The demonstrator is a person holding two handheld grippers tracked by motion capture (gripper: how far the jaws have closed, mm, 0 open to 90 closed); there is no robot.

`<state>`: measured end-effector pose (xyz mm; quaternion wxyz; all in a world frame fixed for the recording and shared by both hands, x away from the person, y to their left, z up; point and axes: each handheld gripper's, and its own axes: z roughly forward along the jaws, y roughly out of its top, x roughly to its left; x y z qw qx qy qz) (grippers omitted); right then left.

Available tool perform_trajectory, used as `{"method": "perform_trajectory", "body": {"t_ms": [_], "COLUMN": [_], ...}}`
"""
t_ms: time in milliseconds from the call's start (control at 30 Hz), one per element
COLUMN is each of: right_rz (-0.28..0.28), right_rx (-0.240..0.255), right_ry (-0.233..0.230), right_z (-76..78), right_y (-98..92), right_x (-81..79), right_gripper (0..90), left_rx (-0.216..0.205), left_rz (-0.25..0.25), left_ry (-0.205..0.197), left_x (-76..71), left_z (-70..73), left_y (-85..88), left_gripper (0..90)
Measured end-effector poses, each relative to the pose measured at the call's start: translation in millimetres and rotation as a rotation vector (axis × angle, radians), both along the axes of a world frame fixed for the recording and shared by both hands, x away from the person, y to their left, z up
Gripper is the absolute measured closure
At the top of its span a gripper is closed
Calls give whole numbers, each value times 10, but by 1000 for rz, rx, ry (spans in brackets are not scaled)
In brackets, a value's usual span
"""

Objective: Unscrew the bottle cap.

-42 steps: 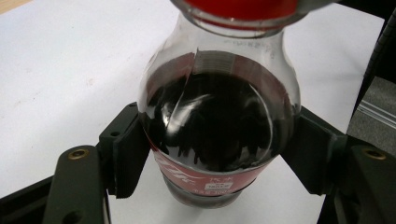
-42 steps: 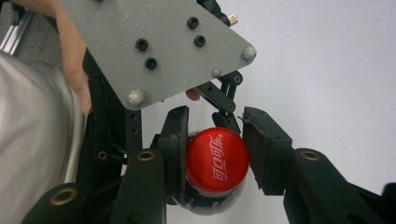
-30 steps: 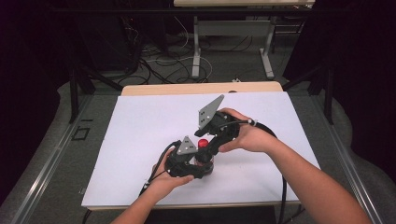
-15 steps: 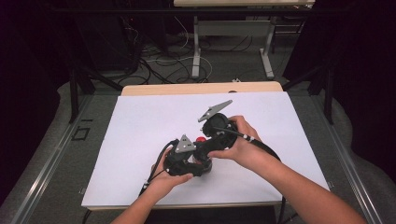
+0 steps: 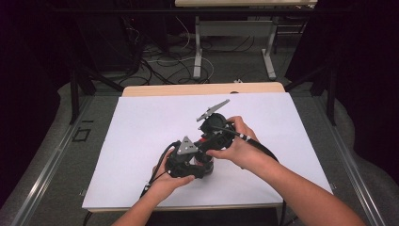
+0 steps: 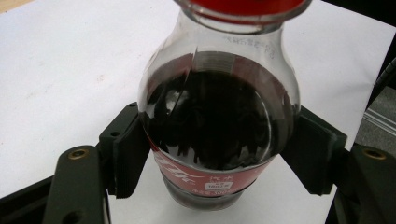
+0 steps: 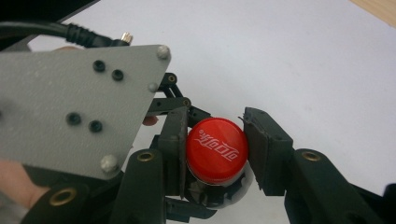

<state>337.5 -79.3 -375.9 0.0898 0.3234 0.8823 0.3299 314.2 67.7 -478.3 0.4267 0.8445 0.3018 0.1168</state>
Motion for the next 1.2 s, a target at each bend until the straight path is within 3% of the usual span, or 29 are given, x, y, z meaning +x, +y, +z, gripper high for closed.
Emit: {"method": "perform_trajectory", "body": {"t_ms": [100,233,367,467,533,600,667,733,833,867,933,1067,1167,1200], "right_rz": [133,347,590,711,731,701,670,603,474,474,413,284,149,130], "right_rx": [3,-21,-45,-62,-72,-100,-92,-89,-89,-89,-95,-93,-86,-86], "right_ry": [-19,16,-26,-39,-63,-96,-103,-96,-95,-95,-108,-66,-12,11], "right_z": [-3,25,34,33,29,27,35,43,85,85,111,132,124,122], "right_y": [-24,-85,-120,-133,-134,-120,-115,-102,-77,-77,-71,-48,-18,-11], "right_x": [73,214,344,372,373,334,315,273,201,201,167,98,62,64], "right_gripper": [614,615,614,611,575,493,446,416,404,404,422,449,466,478], "left_rx": [10,6,19,15,10,11,13,14,8,7,6,1,2,0], "left_rz": [-13,-21,-37,-43,-46,-41,-38,-33,-27,-26,-20,-17,-14,-14], "left_ry": [2,2,-14,8,8,1,-4,-5,-5,-6,5,-4,3,5], "left_x": [6,1,-12,-32,-20,-17,-12,-11,-10,-10,-15,-4,-12,-14], "left_z": [7,8,9,1,1,3,5,7,10,12,14,15,19,19], "left_y": [16,10,-12,-31,-23,-18,-14,-10,-6,-5,-2,5,4,4], "left_gripper": [303,303,303,303,303,303,303,303,303,303,303,303,303,303]}}
